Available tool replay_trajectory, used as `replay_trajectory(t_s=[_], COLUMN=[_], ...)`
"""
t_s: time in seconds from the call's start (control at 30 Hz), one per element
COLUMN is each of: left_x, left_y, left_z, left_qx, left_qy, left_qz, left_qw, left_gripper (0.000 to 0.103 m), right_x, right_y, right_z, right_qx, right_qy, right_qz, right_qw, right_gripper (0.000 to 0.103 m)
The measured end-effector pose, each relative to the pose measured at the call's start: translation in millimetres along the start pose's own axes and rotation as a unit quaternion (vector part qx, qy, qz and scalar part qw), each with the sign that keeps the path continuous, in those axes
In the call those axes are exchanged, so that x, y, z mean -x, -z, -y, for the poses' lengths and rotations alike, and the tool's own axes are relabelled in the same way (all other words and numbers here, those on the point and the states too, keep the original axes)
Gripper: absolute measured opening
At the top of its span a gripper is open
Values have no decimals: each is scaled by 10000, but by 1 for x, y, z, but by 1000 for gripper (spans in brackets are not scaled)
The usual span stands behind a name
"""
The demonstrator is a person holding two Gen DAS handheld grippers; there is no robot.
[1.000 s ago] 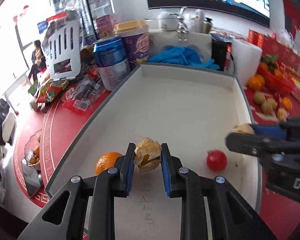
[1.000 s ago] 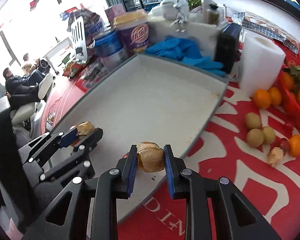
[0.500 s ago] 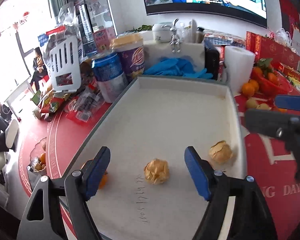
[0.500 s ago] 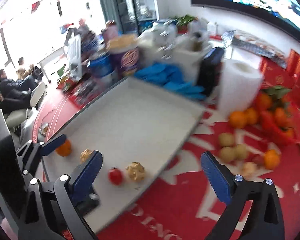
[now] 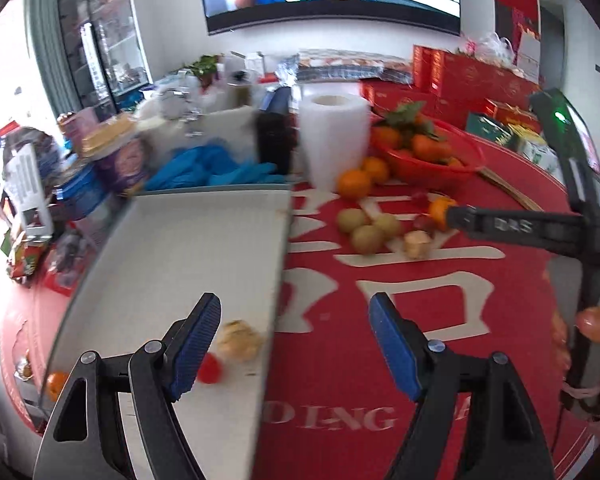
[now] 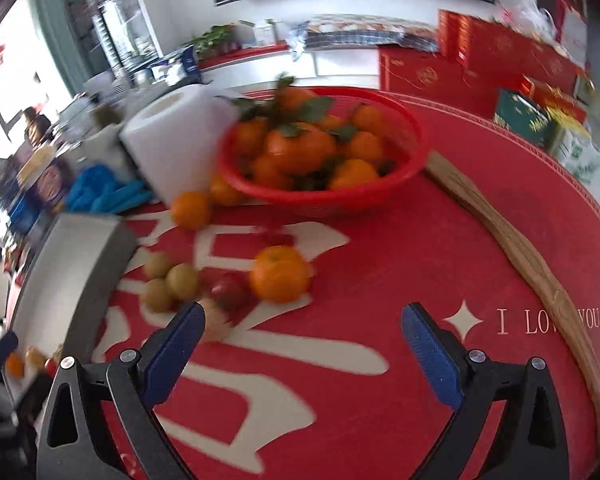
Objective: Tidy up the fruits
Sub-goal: 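Grasp a brown round fruit with the left gripper while the right grasps an orange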
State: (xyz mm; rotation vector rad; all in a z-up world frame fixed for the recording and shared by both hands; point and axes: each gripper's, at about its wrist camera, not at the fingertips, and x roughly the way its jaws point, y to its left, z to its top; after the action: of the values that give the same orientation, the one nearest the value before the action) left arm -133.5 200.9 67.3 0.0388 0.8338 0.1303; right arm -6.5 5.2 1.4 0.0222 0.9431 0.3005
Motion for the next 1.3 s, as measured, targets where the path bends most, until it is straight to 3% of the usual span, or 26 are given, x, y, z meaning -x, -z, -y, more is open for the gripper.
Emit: replay_trajectory(t_s=[0.17,0.23,0.37,0.4,0.43,0.57,0.73,0.83,0.9,1.0,1.1,1.3], left_x=[-10,-14,-29,-33,-37,-58,-90,-96,-98,-99,-92,-45], left_y=[-8,-11,-20,-22,-23,-29,-33,-35,-39,-41,-35,12], left_z=[19,22,28,31,34,42,46,45,43,44,47,48], left_qx=[2,50,186,184,179,247,382,509,570,533,427,317], left_qy=[68,62,139,121,90,56,7,8,41,83,109,181], left_qz=[-161,-218,-374,-385,-388,-564,-857,-823,-824,-726,-732,-660], left_qw=[9998,9997,9990,9990,9990,9981,9956,9953,9950,9959,9963,9972], left_gripper=[80,80,80,80,80,75,64,62,56,29,29,29], right_x=[-18,-28,-27,-26,-23,-9,12,24,28,29,27,33], right_y=[-13,-13,-15,-14,-11,2,30,45,52,54,55,66], right_z=[4,4,-3,-5,-5,13,36,45,50,53,50,43], right_qx=[-56,-88,233,339,405,265,175,155,169,212,309,515], right_qy=[15,-41,74,91,92,-184,-179,-167,-154,-142,-60,78], right_qz=[-49,-166,-70,-60,-52,-111,-52,6,43,71,118,183], right_qw=[10000,9998,9997,9994,9991,9994,9997,9997,9997,9996,9994,9985], right_gripper=[98,79,55,40,37,37,37,37,37,37,37,37])
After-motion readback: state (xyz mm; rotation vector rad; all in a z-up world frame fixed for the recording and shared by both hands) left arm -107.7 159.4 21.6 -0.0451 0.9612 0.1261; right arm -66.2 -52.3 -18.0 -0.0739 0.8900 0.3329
